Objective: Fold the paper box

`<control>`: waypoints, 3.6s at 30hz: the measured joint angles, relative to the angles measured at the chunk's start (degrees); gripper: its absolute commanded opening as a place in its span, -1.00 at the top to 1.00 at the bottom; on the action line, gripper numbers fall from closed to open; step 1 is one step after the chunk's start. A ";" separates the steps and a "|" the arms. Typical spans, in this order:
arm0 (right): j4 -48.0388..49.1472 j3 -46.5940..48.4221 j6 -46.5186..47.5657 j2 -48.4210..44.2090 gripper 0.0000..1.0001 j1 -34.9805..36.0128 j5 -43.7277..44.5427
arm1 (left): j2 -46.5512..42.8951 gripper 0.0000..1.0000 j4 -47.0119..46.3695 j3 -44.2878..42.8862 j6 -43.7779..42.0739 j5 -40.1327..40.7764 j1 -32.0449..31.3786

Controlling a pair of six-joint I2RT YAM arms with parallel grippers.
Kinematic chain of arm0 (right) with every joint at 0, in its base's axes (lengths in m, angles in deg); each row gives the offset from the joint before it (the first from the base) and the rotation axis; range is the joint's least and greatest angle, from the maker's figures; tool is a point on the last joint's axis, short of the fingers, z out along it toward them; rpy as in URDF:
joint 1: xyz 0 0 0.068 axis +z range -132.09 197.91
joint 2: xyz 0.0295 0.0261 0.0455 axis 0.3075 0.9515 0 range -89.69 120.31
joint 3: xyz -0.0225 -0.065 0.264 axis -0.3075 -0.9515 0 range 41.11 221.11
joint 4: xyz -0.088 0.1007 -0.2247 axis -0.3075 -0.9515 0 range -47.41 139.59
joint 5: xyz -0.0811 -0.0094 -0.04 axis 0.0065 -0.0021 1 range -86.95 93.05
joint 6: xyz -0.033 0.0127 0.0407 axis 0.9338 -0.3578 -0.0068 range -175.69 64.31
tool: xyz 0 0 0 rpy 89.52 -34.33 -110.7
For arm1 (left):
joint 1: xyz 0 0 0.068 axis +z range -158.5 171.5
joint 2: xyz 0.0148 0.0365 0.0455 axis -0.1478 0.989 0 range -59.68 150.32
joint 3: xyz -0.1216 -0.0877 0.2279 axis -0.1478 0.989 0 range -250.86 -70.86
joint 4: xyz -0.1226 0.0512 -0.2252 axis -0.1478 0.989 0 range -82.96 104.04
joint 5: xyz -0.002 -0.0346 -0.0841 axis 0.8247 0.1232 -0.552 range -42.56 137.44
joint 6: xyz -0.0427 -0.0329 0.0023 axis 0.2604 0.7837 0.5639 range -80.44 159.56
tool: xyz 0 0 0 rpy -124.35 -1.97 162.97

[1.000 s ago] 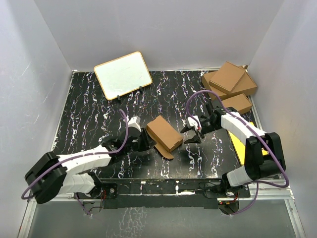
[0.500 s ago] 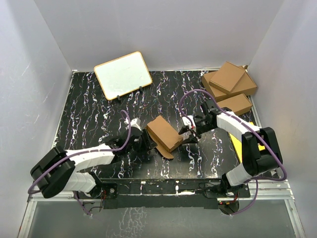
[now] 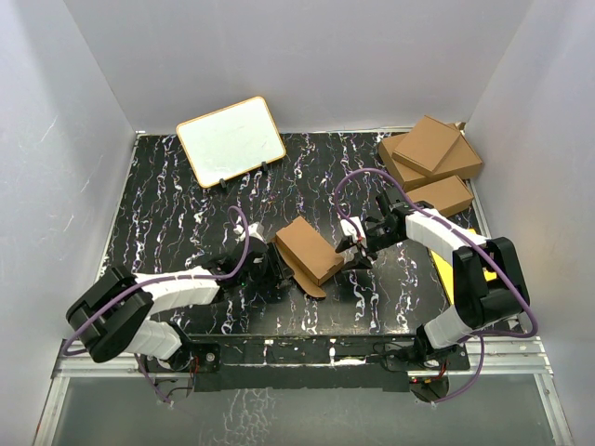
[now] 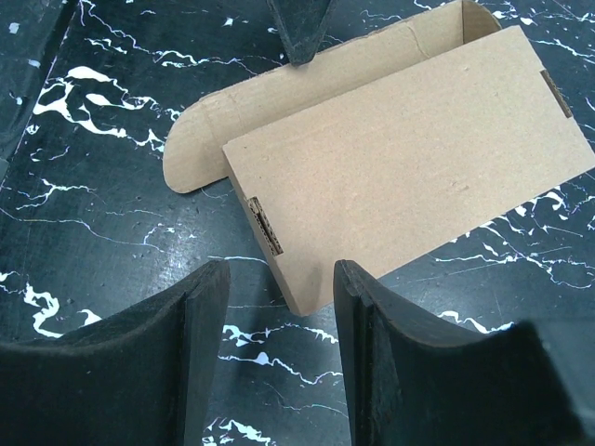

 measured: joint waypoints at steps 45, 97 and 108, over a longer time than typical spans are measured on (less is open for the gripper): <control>0.15 0.00 -1.11 0.70 -0.05 0.66 0.87 | 2.36 0.18 3.56 -1.84 -0.15 -1.27 1.70; 9.25 5.97 -45.62 3.72 -0.06 -5.77 -4.22 | -6.86 -0.05 -28.46 8.15 -68.26 -3.93 -27.26; 13.86 5.51 -57.46 5.16 -0.06 -5.75 -3.61 | -11.04 -0.68 -21.88 4.81 -74.14 2.75 -28.00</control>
